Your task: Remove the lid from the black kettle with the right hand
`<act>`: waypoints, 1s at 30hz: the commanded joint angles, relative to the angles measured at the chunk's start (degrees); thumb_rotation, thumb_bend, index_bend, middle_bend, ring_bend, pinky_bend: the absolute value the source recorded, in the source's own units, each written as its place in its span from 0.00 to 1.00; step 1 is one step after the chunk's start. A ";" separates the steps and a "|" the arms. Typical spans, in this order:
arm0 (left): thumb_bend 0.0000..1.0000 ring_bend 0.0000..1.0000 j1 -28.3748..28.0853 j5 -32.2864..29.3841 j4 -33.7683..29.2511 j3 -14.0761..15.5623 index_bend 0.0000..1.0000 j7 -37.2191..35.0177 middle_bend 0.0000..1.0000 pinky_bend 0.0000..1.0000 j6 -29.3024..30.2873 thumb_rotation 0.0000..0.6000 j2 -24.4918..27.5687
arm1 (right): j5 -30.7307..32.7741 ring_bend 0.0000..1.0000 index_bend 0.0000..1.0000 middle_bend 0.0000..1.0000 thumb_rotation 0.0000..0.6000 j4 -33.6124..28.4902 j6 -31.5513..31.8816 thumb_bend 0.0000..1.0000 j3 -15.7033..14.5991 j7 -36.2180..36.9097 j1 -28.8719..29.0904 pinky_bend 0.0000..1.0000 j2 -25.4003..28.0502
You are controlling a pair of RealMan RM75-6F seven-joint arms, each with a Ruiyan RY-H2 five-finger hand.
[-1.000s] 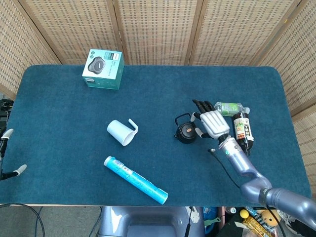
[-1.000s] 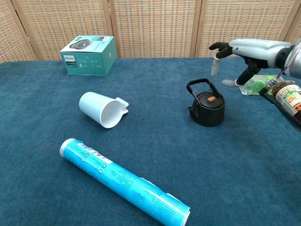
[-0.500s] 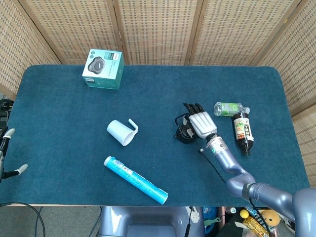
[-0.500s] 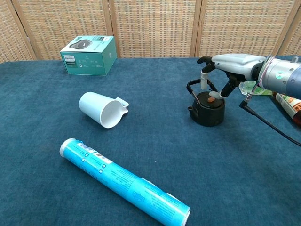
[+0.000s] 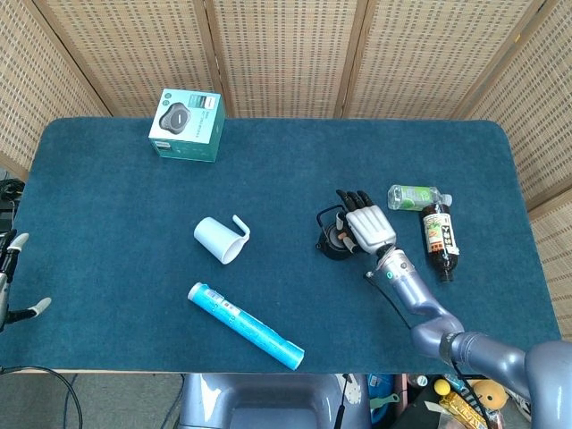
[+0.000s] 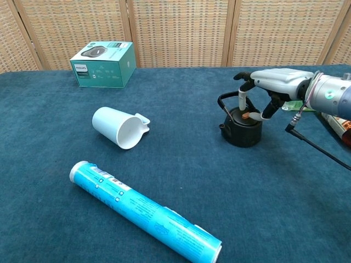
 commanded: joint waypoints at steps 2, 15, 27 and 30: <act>0.03 0.00 -0.06 -0.09 0.00 0.02 0.00 0.09 0.00 0.00 -0.13 1.00 -0.03 | -0.97 0.00 0.48 0.00 1.00 0.08 0.34 0.56 -0.73 0.20 -0.11 0.00 0.10; 0.03 0.00 -0.15 -0.08 0.02 0.13 0.00 0.09 0.00 0.00 -0.27 1.00 -0.08 | -1.74 0.00 0.48 0.00 1.00 1.88 0.10 0.56 -1.49 2.02 -0.07 0.00 -0.82; 0.03 0.00 -0.20 -0.33 0.13 0.07 0.00 -0.11 0.00 0.00 -0.37 1.00 -0.04 | -1.45 0.00 0.64 0.00 1.00 3.05 -0.10 0.56 -1.55 2.17 0.15 0.00 -1.62; 0.03 0.00 -0.22 -0.38 0.14 0.09 0.00 -0.17 0.00 0.00 -0.45 1.00 -0.05 | -1.52 0.00 0.64 0.00 1.00 2.97 0.16 0.56 -1.44 2.41 0.13 0.00 -1.64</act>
